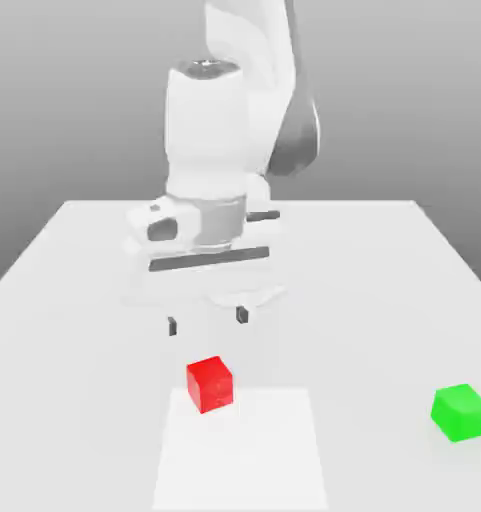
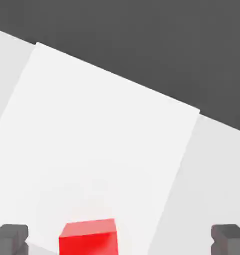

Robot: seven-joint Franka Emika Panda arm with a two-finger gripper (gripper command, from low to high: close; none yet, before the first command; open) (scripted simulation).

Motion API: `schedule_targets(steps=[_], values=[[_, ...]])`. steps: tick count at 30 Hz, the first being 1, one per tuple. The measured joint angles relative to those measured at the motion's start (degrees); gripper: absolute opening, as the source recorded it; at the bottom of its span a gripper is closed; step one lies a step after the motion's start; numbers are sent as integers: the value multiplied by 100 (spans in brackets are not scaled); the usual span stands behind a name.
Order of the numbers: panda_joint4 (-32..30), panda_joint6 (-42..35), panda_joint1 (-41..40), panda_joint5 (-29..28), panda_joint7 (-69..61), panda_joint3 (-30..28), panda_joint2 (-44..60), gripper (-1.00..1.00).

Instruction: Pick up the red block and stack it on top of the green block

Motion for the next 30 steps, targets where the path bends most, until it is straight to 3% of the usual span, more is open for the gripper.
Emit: schedule_targets(steps=[3, 6, 7, 14, 17, 23, 30], values=[[-2, 618, -8, 523, -467, 133, 763, 0], [61, 1122, -378, 1047, -869, 632, 1356, 0], [76, 1257, -538, 1116, -930, 805, 1512, -100], [79, 1269, -583, 1106, -921, 848, 1534, -100], [24, 884, -403, 706, -618, 565, 1083, -100], [-143, -48, -550, 162, -256, 541, -11, -100], [673, -641, 431, 424, 676, 1357, 274, -100]])
